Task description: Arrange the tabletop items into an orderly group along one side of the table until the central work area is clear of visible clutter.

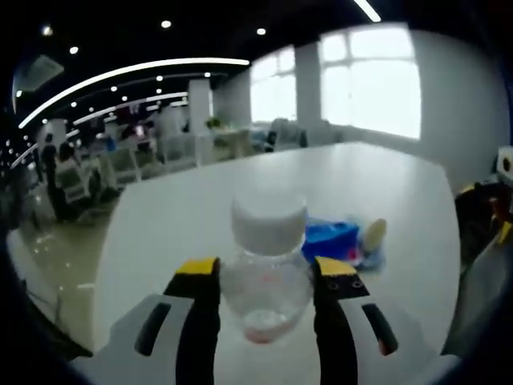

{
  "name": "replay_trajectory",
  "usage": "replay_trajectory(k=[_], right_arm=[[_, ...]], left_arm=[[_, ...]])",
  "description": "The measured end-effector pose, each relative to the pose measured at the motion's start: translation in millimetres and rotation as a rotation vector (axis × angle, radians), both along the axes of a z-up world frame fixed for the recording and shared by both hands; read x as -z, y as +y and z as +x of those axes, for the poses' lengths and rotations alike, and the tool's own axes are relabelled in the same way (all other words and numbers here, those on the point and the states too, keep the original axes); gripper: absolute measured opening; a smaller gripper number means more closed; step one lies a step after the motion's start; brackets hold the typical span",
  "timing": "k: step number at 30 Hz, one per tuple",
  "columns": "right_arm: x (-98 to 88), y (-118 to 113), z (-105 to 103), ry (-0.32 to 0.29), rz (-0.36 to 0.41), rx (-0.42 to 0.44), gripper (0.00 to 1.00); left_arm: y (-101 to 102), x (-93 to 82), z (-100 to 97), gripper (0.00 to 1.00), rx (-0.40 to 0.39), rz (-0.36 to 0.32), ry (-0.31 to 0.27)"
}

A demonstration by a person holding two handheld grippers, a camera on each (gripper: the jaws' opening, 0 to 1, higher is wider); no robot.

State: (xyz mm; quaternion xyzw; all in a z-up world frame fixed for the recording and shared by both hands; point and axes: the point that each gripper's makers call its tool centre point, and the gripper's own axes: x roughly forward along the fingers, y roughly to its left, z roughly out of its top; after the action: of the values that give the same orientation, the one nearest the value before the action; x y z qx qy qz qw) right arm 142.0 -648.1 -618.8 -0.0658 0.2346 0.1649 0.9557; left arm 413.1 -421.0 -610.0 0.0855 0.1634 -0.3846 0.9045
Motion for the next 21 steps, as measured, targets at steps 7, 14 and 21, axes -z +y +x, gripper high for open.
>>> replay_trajectory(k=[7,14,21], right_arm=[[0.5,-1,0,0.006,0.002,0.007,1.0],[2.3,-2,0,0.014,0.0,0.011,1.0],[3.0,-3,1,0.018,-0.003,0.016,1.0]], left_arm=[[3,0.3,13.7,0.42,-0.009,0.011,0.006],[6,6.3,23.2,0.43,-0.019,0.014,0.028],[11,16.2,28.9,0.43,-0.035,0.01,0.054]])
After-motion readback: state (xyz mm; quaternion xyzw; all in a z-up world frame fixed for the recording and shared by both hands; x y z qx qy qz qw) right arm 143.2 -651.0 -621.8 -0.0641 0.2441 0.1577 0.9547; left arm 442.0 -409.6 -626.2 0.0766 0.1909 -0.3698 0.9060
